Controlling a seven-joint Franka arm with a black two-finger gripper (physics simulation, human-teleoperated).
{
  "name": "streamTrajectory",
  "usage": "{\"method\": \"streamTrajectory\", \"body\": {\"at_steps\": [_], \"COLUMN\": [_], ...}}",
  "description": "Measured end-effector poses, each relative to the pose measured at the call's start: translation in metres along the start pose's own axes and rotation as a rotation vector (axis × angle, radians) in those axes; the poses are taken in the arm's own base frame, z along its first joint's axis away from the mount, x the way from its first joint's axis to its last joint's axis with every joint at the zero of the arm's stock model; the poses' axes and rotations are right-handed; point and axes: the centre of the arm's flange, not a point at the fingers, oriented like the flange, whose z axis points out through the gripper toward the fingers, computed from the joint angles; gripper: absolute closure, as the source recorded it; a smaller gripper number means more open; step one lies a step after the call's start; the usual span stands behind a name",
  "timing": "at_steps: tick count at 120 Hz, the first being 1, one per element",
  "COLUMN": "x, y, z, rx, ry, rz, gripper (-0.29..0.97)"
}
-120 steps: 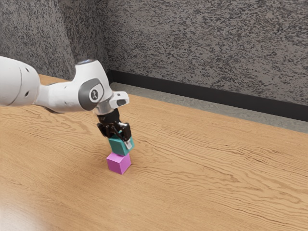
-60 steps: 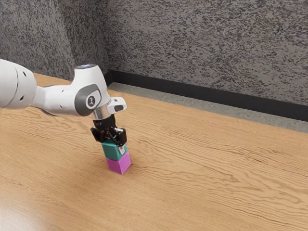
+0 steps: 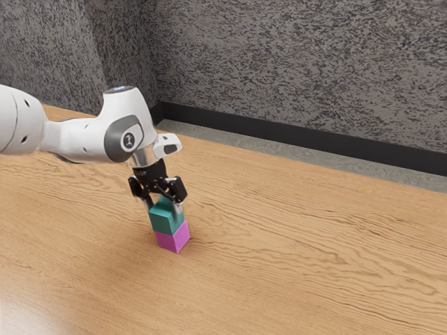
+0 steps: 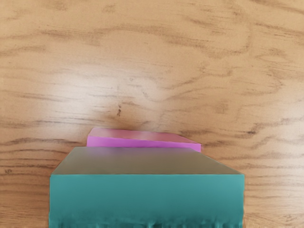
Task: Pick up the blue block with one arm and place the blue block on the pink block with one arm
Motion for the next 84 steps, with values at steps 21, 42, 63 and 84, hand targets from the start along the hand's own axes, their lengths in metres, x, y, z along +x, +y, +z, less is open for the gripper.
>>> {"method": "streamTrajectory", "body": {"at_steps": [21,42,63,84], "x": [-0.014,0.014,-0.008,-0.017], "y": [0.016,0.045,0.011,-0.013], "z": [-0.097,-0.284,-0.319,-0.324], "rx": [-0.018,0.058,0.134,0.159], "ry": [0.144,0.283,0.19,0.154], "rz": [0.026,0.119,0.089,0.062], "gripper": [0.01,0.01,0.0,0.0]}}
